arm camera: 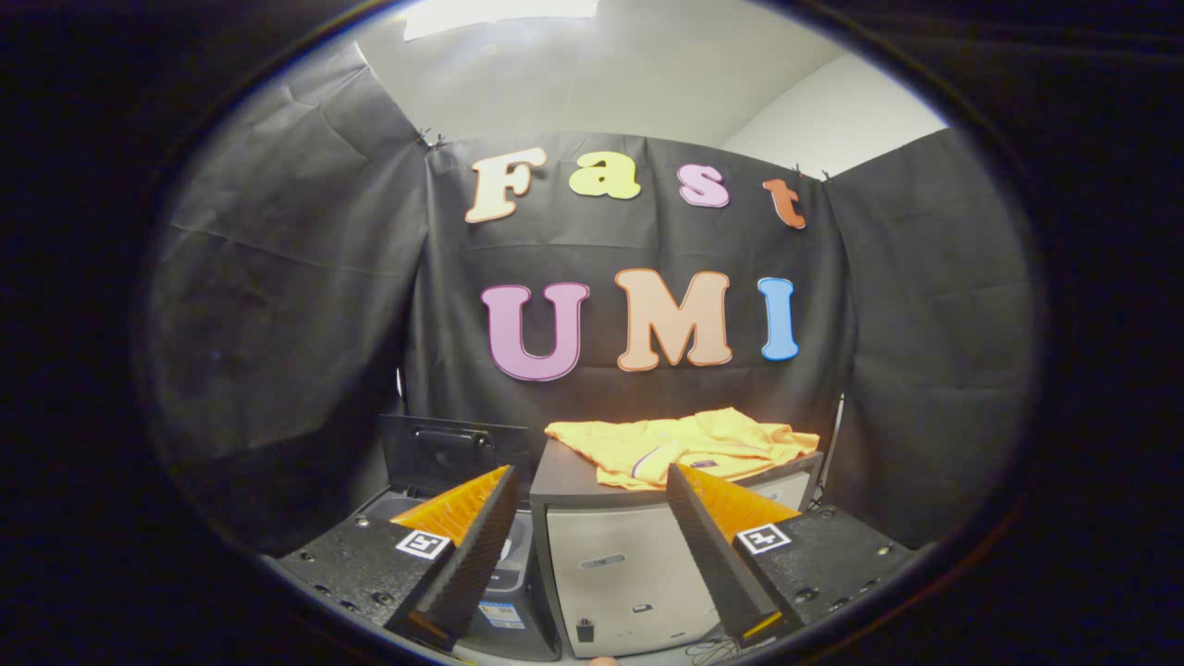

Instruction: Put the clothes into the washing machine and then close the washing machine lid.

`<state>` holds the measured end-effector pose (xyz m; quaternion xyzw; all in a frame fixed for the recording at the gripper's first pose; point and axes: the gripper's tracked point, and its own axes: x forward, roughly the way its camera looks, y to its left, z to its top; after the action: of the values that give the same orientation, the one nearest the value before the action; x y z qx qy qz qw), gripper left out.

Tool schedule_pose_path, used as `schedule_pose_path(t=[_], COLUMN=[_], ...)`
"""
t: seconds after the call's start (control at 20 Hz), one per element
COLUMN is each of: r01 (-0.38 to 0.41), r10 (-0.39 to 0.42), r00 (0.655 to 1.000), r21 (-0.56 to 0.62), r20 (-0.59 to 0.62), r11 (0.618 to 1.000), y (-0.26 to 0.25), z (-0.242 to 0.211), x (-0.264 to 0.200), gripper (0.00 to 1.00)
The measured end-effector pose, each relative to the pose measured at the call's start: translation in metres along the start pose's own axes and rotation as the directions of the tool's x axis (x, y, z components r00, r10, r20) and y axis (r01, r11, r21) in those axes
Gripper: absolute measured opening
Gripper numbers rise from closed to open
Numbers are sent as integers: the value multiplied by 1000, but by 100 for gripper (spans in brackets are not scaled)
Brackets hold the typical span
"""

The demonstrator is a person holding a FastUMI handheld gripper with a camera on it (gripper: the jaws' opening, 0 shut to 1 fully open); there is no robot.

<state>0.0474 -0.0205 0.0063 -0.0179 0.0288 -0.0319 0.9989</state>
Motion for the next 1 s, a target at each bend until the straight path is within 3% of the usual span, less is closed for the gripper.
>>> schedule_pose_path(t=[0.55, 0.85, 1.0], r01=[26, 29, 15], r10=[-26, -45, -59], r00=[999, 979, 939], r21=[27, -85, -132], r20=[-34, -196, -339], r11=[999, 996, 991], y=[-43, -78, -94], z=[50, 39, 4], x=[98, 170, 205], gripper=[96, 97, 97])
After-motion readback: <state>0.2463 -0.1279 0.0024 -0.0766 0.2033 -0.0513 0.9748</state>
